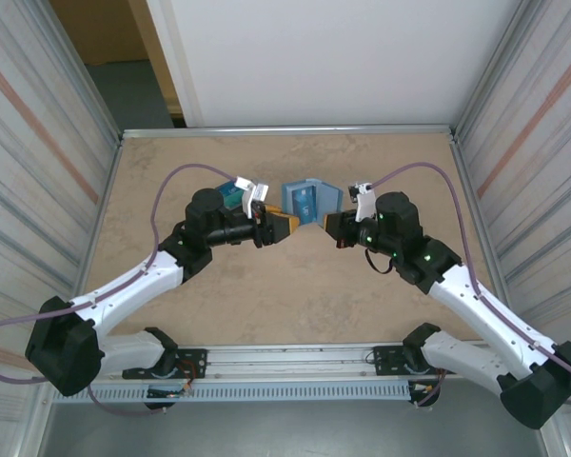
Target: Take the credit cards out of the card holder
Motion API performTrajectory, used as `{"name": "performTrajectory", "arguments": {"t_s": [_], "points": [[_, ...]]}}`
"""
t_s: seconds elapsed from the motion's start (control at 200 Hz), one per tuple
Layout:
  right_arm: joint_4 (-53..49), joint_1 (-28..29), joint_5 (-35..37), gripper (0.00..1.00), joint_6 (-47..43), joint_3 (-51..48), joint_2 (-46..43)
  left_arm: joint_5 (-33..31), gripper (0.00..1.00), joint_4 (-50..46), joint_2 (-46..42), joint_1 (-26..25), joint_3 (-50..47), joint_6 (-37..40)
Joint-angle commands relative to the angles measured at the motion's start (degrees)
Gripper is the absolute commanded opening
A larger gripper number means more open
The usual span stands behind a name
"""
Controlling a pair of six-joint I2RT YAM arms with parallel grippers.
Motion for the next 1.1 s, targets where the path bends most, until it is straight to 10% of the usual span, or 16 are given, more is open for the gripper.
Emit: {"name": "performTrajectory", "arguments": {"t_s": [0.0, 0.471, 0.742, 1.092], "points": [[0.18, 0.00, 0.91, 0.00, 0.77, 0.64, -1.79, 1.86, 0.59, 2.48, 0.11, 0.58, -0.01, -0.07], [-2.20, 0.21, -5.38, 0.01, 2.89, 3.43, 0.79, -1.22, 0.60, 2.38, 3.92, 0.58, 0.91, 2.10], [-4.23, -0.35, -4.65, 0.04, 4.08, 4.09, 2.47, -0.94, 0.19, 1.21, 5.91, 0.10, 1.43, 3.58], [-15.02, -4.19, 4.75, 0.78, 5.95, 6.85, 1.98, -7.02, 0.01, -7.39, 4.16, 0.10, -0.18, 5.37]]}}
